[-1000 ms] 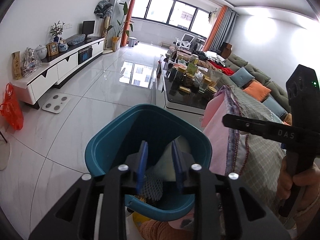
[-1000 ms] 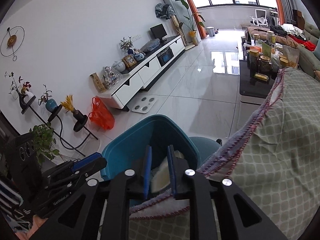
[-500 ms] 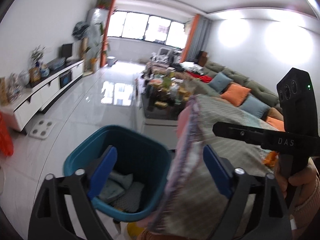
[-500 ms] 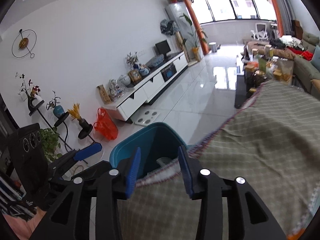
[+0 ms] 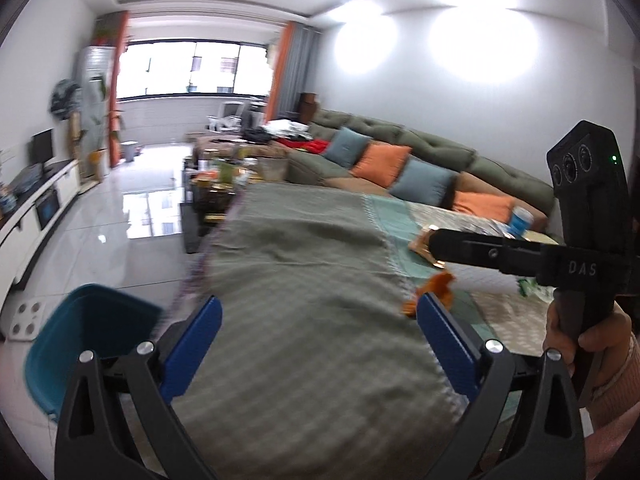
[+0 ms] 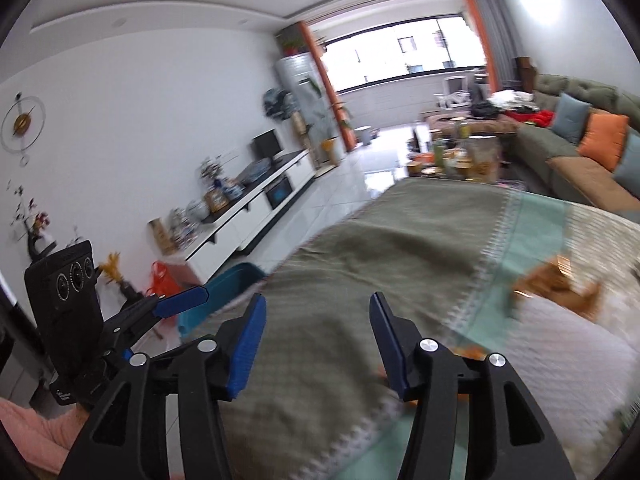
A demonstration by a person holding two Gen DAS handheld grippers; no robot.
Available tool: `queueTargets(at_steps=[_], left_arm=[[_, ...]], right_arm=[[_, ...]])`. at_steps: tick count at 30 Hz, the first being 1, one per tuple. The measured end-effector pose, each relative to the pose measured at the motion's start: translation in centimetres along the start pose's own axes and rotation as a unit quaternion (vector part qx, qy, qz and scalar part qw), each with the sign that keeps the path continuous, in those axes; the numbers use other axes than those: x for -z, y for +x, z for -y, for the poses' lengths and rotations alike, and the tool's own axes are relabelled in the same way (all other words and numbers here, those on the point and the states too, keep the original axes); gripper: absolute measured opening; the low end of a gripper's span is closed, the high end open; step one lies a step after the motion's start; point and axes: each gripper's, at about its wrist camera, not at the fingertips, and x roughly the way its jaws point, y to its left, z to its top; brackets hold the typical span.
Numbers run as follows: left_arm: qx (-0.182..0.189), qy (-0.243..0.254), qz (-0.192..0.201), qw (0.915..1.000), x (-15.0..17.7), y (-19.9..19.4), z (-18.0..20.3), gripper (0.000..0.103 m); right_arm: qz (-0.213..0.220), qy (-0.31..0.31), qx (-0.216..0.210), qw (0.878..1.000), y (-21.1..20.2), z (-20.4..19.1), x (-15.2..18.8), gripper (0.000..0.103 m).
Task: Collect trash
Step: 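Move both open tools back over the bed, then grasp the white foam net with the right tool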
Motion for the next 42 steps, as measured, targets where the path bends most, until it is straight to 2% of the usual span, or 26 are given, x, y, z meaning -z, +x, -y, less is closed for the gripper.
queueTargets(at_steps=[8, 15, 21, 28, 29, 31, 32, 34, 36, 37, 39, 42], left_arm=[[0.041, 0.046, -0.037, 0.9974, 0.6, 4.8, 5.3, 0.098], [0.051, 0.063, -0.062, 0.9948, 0.6, 7.4, 7.5, 0.098], [0.049, 0.068, -0.085, 0.9928, 0.8, 8.9, 8.5, 0.098], [0.055, 0.074, -0.093, 0.9913, 0.7, 9.2, 8.8, 0.097], [0.058, 0.074, -0.094, 0.9912, 0.6, 9.3, 8.8, 0.097], [0.059, 0.076, -0.096, 0.9908, 0.6, 9.5, 9.1, 0.094], [0.06, 0.077, -0.097, 0.9905, 0.5, 9.6, 9.1, 0.087], [0.064, 0.082, -0.105, 0.989, 0.5, 10.0, 9.4, 0.08], [0.064, 0.085, -0.108, 0.9884, 0.5, 10.1, 9.5, 0.073], [0.065, 0.086, -0.108, 0.9883, 0.6, 10.3, 9.7, 0.066], [0.073, 0.087, -0.111, 0.9873, 0.6, 10.3, 9.8, 0.062], [0.084, 0.093, -0.109, 0.9862, 0.6, 10.2, 10.1, 0.054]], right_arm=[[0.023, 0.048, 0.092, 0.994, -5.4, 6.2, 2.9, 0.06], [0.032, 0.083, 0.137, 0.987, -7.7, 9.8, 4.4, 0.06], [0.026, 0.102, 0.149, 0.983, -7.8, 12.2, 5.1, 0.06], [0.014, 0.117, 0.136, 0.984, -6.9, 12.7, 5.9, 0.059], [0.014, 0.118, 0.132, 0.984, -6.9, 12.8, 5.9, 0.057], [0.014, 0.12, 0.123, 0.985, -6.9, 12.8, 5.8, 0.047], [0.014, 0.12, 0.121, 0.985, -6.9, 12.7, 5.8, 0.038], [0.016, 0.122, 0.115, 0.986, -7.0, 12.7, 5.8, 0.032], [0.018, 0.124, 0.109, 0.986, -7.2, 12.6, 5.7, 0.02], [0.02, 0.126, 0.104, 0.986, -7.2, 12.6, 5.8, 0.018], [0.023, 0.129, 0.095, 0.987, -7.4, 12.6, 5.7, 0.013], [0.026, 0.13, 0.084, 0.988, -7.5, 12.5, 5.6, 0.014]])
